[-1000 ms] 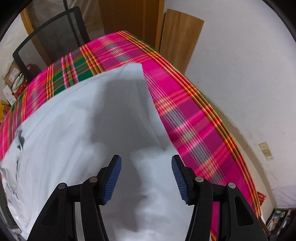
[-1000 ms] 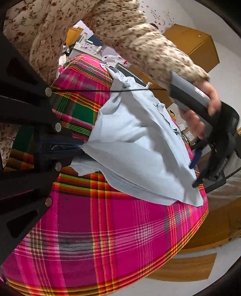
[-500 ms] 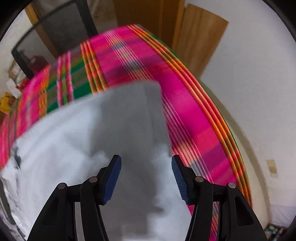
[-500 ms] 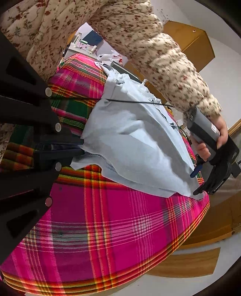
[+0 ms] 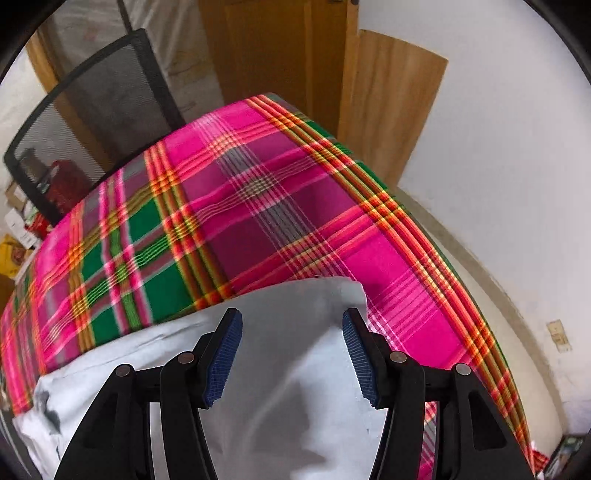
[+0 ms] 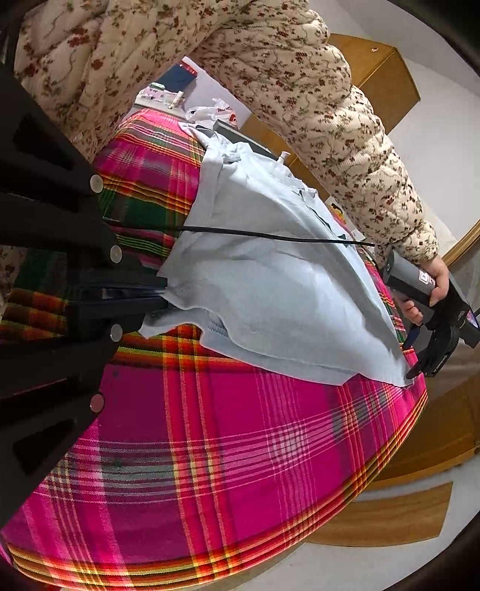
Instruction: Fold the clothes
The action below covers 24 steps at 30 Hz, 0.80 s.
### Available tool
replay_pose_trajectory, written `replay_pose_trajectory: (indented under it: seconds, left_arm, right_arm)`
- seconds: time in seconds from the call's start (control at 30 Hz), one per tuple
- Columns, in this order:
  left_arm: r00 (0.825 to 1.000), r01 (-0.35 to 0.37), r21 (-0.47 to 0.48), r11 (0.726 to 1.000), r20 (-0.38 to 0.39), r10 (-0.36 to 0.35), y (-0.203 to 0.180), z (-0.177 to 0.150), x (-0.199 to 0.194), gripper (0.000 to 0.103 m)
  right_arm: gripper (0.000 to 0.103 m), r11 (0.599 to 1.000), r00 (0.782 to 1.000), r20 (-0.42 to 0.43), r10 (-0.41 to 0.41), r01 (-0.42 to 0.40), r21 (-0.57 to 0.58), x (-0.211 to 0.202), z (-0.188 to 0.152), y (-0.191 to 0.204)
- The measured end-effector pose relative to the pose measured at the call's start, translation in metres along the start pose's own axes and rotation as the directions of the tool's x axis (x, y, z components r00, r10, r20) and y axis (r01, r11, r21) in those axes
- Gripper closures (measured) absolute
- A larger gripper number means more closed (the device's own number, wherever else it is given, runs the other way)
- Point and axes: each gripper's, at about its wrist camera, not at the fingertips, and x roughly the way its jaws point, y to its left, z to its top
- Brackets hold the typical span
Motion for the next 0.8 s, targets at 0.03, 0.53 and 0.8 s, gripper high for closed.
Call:
replay_pose_trajectory:
  seconds: [0.03, 0.53, 0.8]
  left_arm:
    - [1.0, 0.01, 0.009, 1.0, 0.01, -0.01, 0.001, 0.001, 0.002, 0.044]
    - [0.993, 0.076, 0.086, 0.993, 0.089, -0.083, 0.003, 0.009, 0.022, 0.045]
    - [0.984, 0.069, 0.19, 0.979, 0.149, -0.099, -0.011, 0.003, 0.003, 0.098]
  right_arm:
    - [0.099, 1.0, 1.0, -0.002, -0.003, 0.003, 0.002, 0.0, 0.001, 0.0]
    - [0.099, 0.999, 0.999, -0.028, -0.041, 0.042, 0.028, 0.005, 0.01, -0.001]
    - [0.099, 0.999, 0.999, -0.03, -0.041, 0.042, 0.029, 0.006, 0.012, -0.001]
